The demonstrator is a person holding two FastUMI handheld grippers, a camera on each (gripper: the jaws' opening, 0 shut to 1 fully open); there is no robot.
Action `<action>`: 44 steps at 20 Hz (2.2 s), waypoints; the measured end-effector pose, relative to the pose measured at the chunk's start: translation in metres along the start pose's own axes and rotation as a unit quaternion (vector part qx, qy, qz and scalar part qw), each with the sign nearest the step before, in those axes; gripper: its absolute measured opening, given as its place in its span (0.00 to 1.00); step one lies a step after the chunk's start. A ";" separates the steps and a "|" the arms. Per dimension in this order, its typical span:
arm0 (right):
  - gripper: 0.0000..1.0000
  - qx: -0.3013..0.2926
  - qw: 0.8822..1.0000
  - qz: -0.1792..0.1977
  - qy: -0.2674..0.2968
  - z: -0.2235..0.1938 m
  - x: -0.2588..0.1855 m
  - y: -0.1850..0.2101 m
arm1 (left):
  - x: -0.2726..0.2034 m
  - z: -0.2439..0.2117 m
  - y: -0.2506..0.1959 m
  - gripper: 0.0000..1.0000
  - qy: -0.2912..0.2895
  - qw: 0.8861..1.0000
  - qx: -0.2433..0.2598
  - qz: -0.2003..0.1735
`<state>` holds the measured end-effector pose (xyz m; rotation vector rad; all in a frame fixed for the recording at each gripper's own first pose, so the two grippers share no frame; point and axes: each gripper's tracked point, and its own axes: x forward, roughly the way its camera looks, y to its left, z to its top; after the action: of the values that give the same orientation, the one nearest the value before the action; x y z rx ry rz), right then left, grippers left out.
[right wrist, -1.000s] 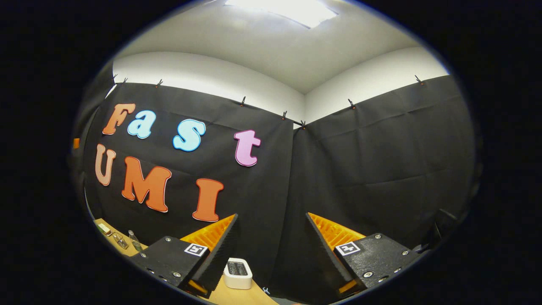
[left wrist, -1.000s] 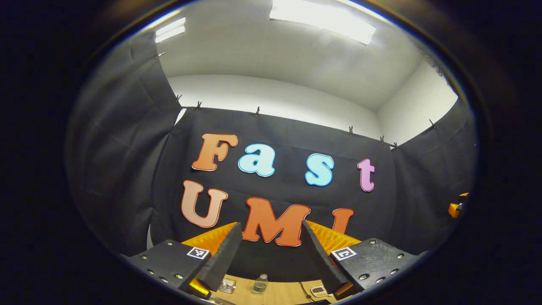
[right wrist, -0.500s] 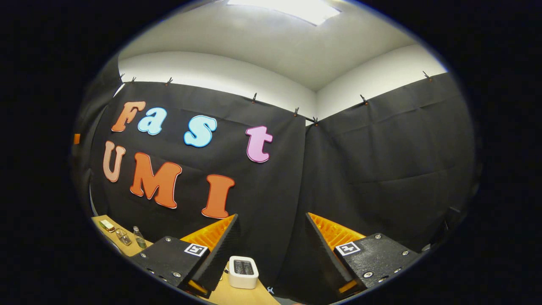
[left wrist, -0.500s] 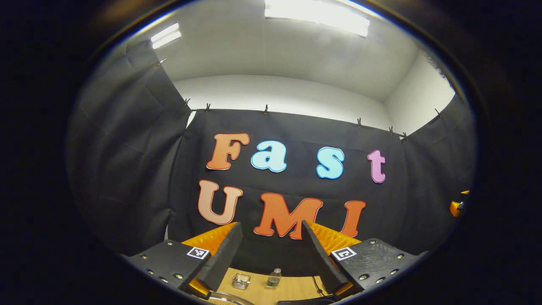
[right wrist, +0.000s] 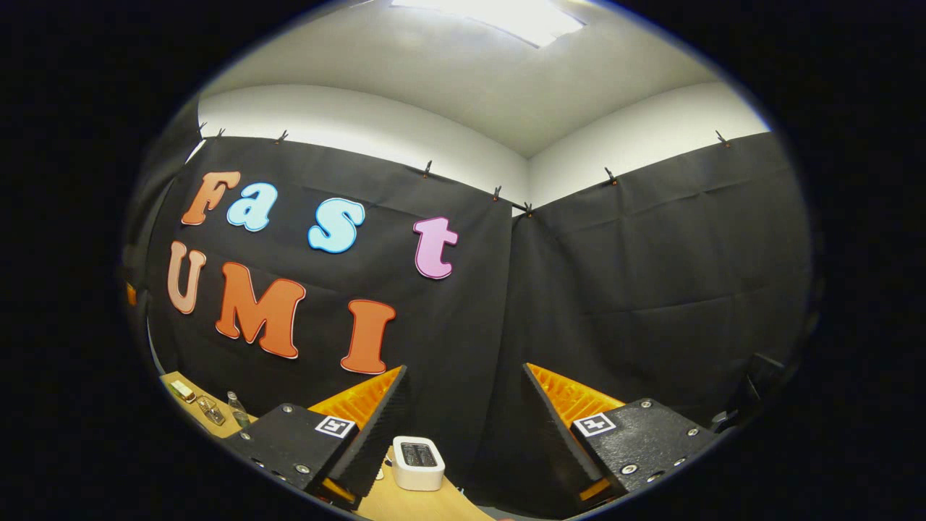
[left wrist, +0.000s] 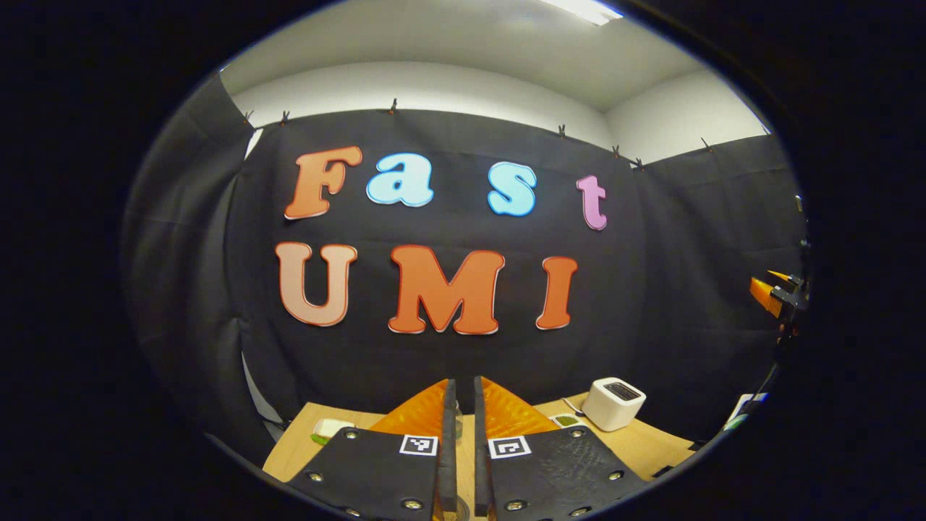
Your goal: First push the handle of the pot to place it horizontally, then grasp the pot with both hands and set it on the induction cooktop.
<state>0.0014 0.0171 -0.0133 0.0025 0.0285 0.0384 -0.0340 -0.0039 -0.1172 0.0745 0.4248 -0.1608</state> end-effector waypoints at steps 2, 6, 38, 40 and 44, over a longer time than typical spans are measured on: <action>0.94 -0.002 1.000 -0.007 0.008 -0.002 -0.005 0.002 | 0.004 -0.029 -0.002 0.04 0.043 0.999 0.005 -0.028; 0.94 -0.003 1.000 -0.011 0.018 -0.005 -0.011 0.011 | -0.001 -0.102 -0.005 0.02 0.156 0.985 0.023 -0.073; 0.94 -0.026 0.995 -0.059 0.072 -0.035 -0.041 0.005 | -0.160 -0.459 0.031 0.03 0.628 0.757 0.127 -0.126; 0.94 -0.032 0.995 -0.064 0.073 -0.034 -0.043 0.001 | -0.156 -0.469 0.029 0.04 0.628 0.756 0.133 -0.126; 0.94 -0.042 0.993 -0.083 0.076 -0.032 -0.049 -0.013 | -0.141 -0.476 0.011 0.01 0.631 0.758 0.114 -0.122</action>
<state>-0.0480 0.0021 -0.0437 -0.0875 0.1792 -0.1268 -0.3512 0.0773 -0.4911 0.3810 1.7895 -0.4183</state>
